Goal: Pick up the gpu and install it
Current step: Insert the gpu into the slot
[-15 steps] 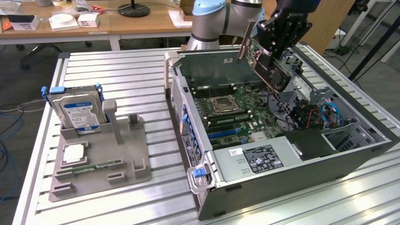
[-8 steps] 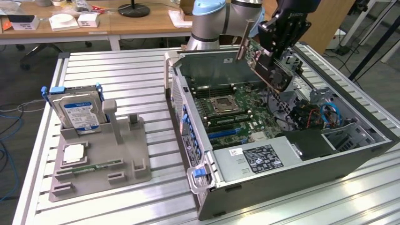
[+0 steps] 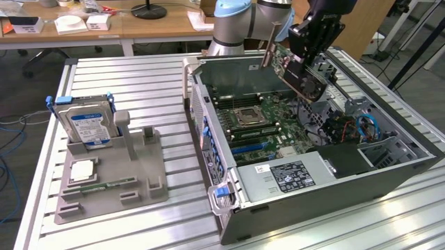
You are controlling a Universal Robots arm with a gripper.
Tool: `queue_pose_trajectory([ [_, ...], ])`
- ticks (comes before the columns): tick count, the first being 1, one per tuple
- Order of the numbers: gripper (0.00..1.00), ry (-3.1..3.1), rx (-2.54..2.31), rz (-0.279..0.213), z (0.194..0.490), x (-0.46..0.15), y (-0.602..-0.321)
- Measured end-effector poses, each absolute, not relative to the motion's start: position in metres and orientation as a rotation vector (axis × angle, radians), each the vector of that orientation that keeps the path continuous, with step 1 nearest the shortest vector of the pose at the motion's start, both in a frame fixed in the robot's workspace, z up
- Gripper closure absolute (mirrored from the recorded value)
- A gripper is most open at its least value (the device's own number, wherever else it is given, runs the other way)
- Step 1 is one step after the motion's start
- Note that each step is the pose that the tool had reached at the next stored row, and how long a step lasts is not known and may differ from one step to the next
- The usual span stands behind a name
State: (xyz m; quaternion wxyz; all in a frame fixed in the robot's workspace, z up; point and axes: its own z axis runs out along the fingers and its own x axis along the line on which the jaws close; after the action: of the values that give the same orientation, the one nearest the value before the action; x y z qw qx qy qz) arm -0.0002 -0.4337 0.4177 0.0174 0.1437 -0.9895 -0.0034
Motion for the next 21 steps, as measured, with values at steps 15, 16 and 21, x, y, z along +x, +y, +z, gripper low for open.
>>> queue_pose_trajectory([
  [15, 0.74, -3.047, 0.603, -0.008, 0.4176, 0.0003, -0.4337],
  [16, 0.74, -3.045, 0.614, -0.008, 0.4176, 0.0003, -0.4337],
  [21, 0.74, -3.034, 0.669, -0.007, 0.4176, 0.0004, -0.4337],
])
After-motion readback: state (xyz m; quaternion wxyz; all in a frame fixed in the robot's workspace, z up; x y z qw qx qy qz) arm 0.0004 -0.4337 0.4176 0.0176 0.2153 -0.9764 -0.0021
